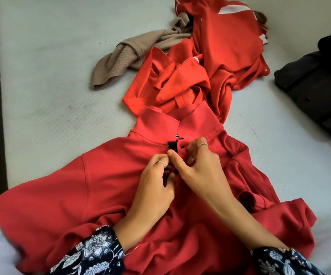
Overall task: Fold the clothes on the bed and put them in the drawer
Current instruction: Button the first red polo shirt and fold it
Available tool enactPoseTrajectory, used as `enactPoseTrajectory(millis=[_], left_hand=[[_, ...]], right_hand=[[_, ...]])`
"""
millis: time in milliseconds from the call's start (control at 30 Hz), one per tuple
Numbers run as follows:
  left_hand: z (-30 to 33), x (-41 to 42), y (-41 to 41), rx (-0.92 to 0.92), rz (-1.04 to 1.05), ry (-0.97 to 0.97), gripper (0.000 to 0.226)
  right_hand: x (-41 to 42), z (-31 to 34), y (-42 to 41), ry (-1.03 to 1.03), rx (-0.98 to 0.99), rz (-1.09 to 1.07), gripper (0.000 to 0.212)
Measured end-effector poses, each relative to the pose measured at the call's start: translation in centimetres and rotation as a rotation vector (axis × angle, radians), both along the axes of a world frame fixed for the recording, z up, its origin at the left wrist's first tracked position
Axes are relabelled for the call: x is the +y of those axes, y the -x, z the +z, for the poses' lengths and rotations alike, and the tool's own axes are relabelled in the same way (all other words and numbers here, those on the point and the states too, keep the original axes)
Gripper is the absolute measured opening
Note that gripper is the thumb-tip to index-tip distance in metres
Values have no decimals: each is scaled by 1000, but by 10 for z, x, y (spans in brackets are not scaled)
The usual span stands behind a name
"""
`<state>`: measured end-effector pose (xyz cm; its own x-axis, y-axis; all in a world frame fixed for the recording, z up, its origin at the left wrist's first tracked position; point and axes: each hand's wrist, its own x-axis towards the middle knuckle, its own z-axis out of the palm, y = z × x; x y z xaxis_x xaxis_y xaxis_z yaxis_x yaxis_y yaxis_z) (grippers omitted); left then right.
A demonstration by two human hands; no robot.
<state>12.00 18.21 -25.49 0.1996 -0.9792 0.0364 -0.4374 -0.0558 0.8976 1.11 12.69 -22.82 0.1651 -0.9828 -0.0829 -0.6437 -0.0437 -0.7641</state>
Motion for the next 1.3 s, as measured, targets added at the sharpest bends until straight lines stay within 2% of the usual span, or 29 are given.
enactPoseTrajectory(millis=[133,233,300,400,500,600,700,833,1000,1200,1300], left_hand=[[2,3,1,-87,-65,63,36],[8,2,4,-78,-100,55,31],[11,-5,2,-16,-10,30,28],[11,-24,-5,-14,115,-29,21],[9,-35,-1,-145,165,-10,16],[4,-41,7,-156,249,-8,19],[2,-44,11,-188,284,0,22],[8,-40,15,-332,268,46,19],[10,-34,20,-513,222,91,12],[5,-38,25,-591,218,81,18],[4,-37,23,-472,231,143,19]], right_hand=[[-10,-2,4,33,108,-35,40],[-14,-3,8,48,106,-21,27],[-14,-4,10,60,70,-15,16],[-16,-7,13,-36,-99,-65,8],[-17,-8,16,-203,-313,-126,15],[-15,-12,17,-210,-411,-151,18],[-15,-15,14,-134,-395,-158,17],[-13,-14,10,-33,-340,-120,7],[-12,-16,6,46,-283,-60,13],[-11,-22,5,84,-255,-55,13],[-12,-23,5,85,-260,-68,12]])
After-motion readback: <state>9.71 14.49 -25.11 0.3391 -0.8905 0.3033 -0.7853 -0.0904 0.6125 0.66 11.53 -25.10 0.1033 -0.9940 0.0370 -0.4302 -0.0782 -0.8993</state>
